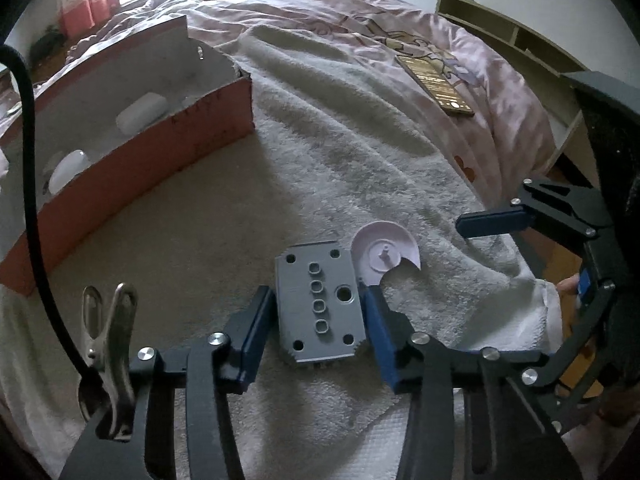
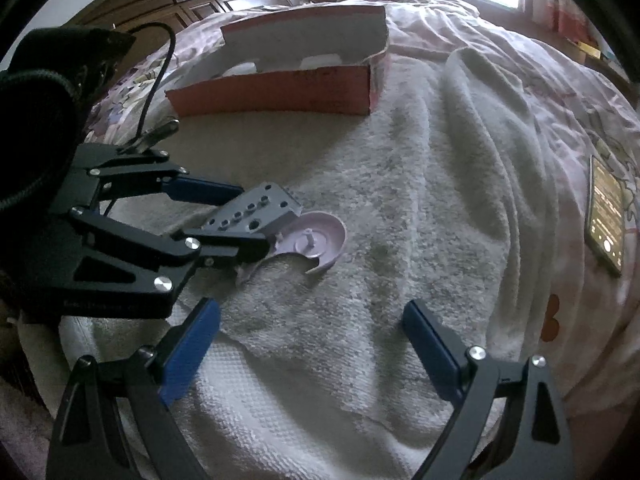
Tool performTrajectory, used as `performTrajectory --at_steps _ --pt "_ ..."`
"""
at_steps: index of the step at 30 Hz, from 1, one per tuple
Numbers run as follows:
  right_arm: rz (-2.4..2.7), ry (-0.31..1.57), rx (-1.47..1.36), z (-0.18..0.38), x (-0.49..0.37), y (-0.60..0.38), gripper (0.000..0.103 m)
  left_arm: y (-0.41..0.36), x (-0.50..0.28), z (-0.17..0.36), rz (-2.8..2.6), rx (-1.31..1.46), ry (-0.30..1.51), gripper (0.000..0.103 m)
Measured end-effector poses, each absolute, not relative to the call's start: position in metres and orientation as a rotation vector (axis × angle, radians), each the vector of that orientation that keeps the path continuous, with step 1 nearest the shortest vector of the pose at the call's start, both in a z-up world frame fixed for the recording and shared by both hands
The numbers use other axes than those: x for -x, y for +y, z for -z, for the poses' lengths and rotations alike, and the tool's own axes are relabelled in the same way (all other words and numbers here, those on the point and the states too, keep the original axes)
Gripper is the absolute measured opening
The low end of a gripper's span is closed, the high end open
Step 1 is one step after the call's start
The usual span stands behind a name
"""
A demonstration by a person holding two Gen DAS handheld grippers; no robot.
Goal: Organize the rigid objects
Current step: 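Close the left tool on the grey perforated plate, then close the right tool on the lilac curved piece while the left tool holds the plate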
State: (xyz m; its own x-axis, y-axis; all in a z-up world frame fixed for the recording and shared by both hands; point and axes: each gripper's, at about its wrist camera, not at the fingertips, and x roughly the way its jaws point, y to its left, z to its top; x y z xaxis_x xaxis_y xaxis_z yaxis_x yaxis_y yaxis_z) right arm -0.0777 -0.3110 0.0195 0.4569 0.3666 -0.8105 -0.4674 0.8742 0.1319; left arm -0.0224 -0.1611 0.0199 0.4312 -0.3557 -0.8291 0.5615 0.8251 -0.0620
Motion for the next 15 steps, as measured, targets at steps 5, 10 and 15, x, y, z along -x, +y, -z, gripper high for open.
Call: performTrajectory --at_steps 5,10,15 --pt "-0.520 0.968 0.109 -0.020 0.077 -0.308 0.095 -0.161 0.024 -0.021 0.585 -0.243 0.961 0.047" --pt "-0.537 0.955 0.119 -0.023 0.078 -0.303 0.095 -0.147 0.022 -0.030 0.555 -0.196 0.946 0.047" --pt "-0.564 0.931 0.147 -0.025 0.078 -0.293 0.095 -0.125 0.016 -0.037 0.476 -0.156 0.928 0.047"
